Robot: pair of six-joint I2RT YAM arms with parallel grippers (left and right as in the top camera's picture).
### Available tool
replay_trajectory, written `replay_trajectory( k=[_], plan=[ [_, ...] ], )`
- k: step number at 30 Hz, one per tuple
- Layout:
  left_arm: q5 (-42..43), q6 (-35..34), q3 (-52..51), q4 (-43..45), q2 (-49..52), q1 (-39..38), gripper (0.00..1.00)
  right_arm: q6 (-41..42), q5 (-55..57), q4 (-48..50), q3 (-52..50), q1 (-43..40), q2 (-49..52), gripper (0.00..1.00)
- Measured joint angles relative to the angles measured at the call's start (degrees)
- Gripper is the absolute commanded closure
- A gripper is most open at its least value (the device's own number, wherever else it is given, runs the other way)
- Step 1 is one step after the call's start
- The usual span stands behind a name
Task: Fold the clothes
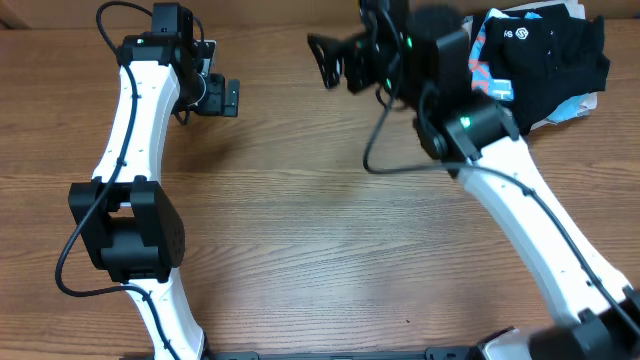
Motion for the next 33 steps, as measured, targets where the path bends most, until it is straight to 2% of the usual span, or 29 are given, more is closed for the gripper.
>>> replay_trajectory(
  k=[5, 13, 24, 33],
  plan=[
    [0.0, 0.0, 0.0, 0.0, 0.0, 0.0, 0.00, 0.0, 0.2, 1.4, -10.3, -2.4, -10.8, 0.00],
    [0.0, 0.0, 0.0, 0.0, 0.0, 0.0, 0.00, 0.0, -0.8, 3.8, -26.0, -11.4, -29.0, 0.00],
    [0.0, 0.0, 0.0, 0.0, 0.0, 0.0, 0.00, 0.0, -2.3, 16.7, -55.8, -21.0, -54.8, 0.00],
    [0.0, 0.0, 0.0, 0.0, 0.0, 0.0, 0.00, 0.0, 0.2, 18.7, -73.7, -23.2, -71.3, 0.00]
  ],
)
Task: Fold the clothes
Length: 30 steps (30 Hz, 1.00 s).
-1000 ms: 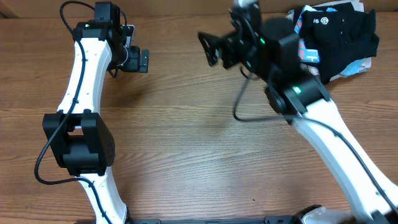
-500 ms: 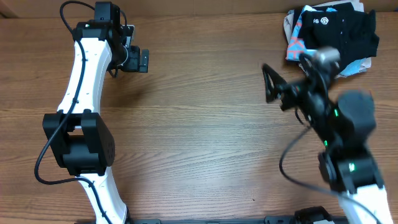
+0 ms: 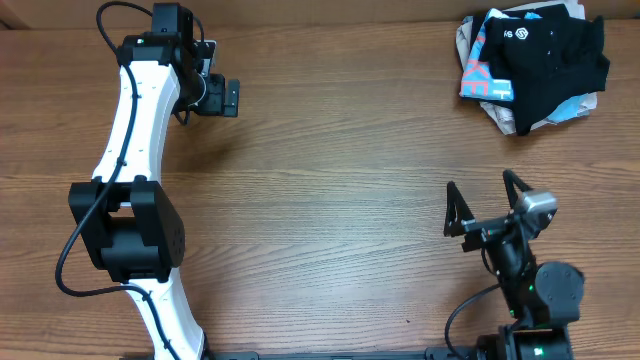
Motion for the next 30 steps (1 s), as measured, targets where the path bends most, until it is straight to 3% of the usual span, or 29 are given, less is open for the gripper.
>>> replay_trajectory(
  k=[17, 30],
  plan=[
    [0.0, 0.0, 0.0, 0.0, 0.0, 0.0, 0.00, 0.0, 2.1, -4.7, -11.2, -0.2, -12.7, 0.00],
    [0.0, 0.0, 0.0, 0.0, 0.0, 0.0, 0.00, 0.0, 2.6, -7.5, -11.6, -0.3, -17.8, 0.00]
  ],
)
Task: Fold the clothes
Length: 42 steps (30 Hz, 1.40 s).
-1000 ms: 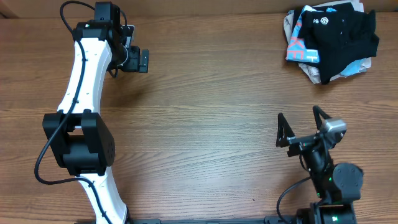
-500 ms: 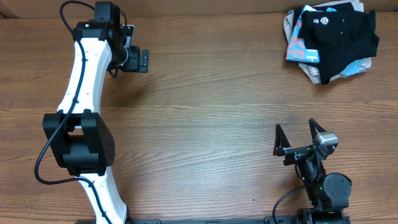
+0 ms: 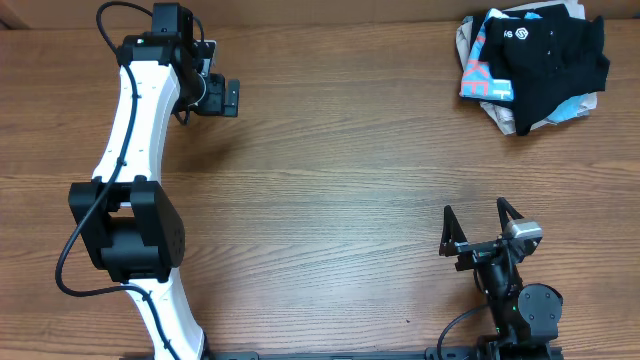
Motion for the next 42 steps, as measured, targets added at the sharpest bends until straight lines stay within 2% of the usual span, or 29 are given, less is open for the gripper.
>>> replay_trajectory(
  k=[29, 33, 42],
  plan=[
    [0.0, 0.0, 0.0, 0.0, -1.0, -0.1, 0.00, 0.0, 0.0, 0.0, 0.0, 0.0, 0.0, 0.00],
    [0.0, 0.0, -0.1, 0.0, -6.4, -0.7, 0.00, 0.0, 0.0, 0.0, 0.0, 0.0, 0.0, 0.00],
    [0.0, 0.0, 0.1, 0.0, -31.5, -0.8, 0.00, 0.0, 0.0, 0.0, 0.0, 0.0, 0.0, 0.00]
  ],
)
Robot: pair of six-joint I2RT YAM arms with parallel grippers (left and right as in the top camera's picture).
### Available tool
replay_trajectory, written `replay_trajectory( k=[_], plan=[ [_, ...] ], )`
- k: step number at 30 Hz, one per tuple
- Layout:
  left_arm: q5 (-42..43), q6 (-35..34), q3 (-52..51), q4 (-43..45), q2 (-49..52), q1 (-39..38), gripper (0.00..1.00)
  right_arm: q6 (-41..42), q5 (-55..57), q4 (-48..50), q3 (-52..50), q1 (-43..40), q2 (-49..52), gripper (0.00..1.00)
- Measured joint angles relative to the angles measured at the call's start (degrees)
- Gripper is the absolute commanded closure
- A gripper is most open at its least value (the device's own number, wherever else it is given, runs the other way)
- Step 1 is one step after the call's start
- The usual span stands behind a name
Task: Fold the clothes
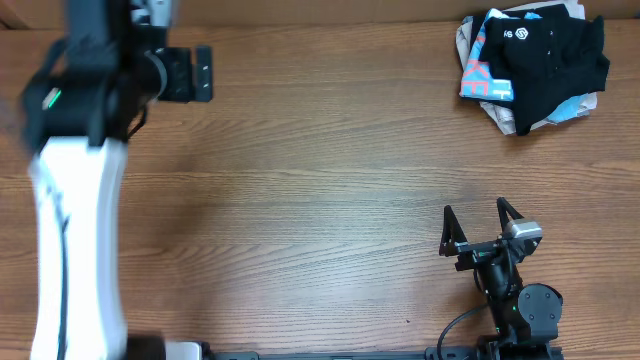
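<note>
A heap of clothes (535, 62) lies at the far right corner of the table, mostly black fabric with blue, white and orange patches showing. My right gripper (475, 222) rests near the front edge, far from the heap, open with nothing between its fingers (447, 228). The left arm (75, 150) is blurred along the left side. Its left gripper (188, 74) shows only as a dark block at the far left, well away from the clothes, and its jaws cannot be made out.
The wooden table (320, 180) stretches between the two arms. The right arm's base (520, 310) sits folded at the front edge, with a cable looping beside it.
The left arm has shifted: it now looms larger and blurred, and its gripper sits a little farther back and left than before. The right arm and the clothes are unchanged.
At first the right arm reached out to the far right beside the heap of clothes. Then it was folded back at the front edge with its gripper open, and settled slightly lower. The left arm held still until now, when it appears displaced and blurred.
</note>
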Motion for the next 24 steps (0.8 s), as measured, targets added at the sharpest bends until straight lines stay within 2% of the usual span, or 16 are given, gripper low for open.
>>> replay_trajectory(
  k=[7, 10, 15, 18, 24],
  plan=[
    [0.1, 0.5, -0.1, -0.8, -15.6, 2.0, 0.00, 0.0, 0.0, 0.0, 0.0, 0.0, 0.0, 0.00],
    [1.9, 0.9, -5.0, 4.3, -22.1, 5.4, 0.00, 0.0, 0.0, 0.0, 0.0, 0.0, 0.0, 0.00],
    [6.8, 1.1, -25.4, 24.7, -34.5, 8.6, 0.00, 0.0, 0.0, 0.0, 0.0, 0.0, 0.0, 0.00],
    [9.7, 1.2, -42.6, 40.3, -41.9, 8.7, 0.00, 0.0, 0.0, 0.0, 0.0, 0.0, 0.0, 0.00],
    [12.5, 1.2, -71.3, 56.3, -53.3, 8.3, 0.00, 0.0, 0.0, 0.0, 0.0, 0.0, 0.0, 0.00]
  ],
)
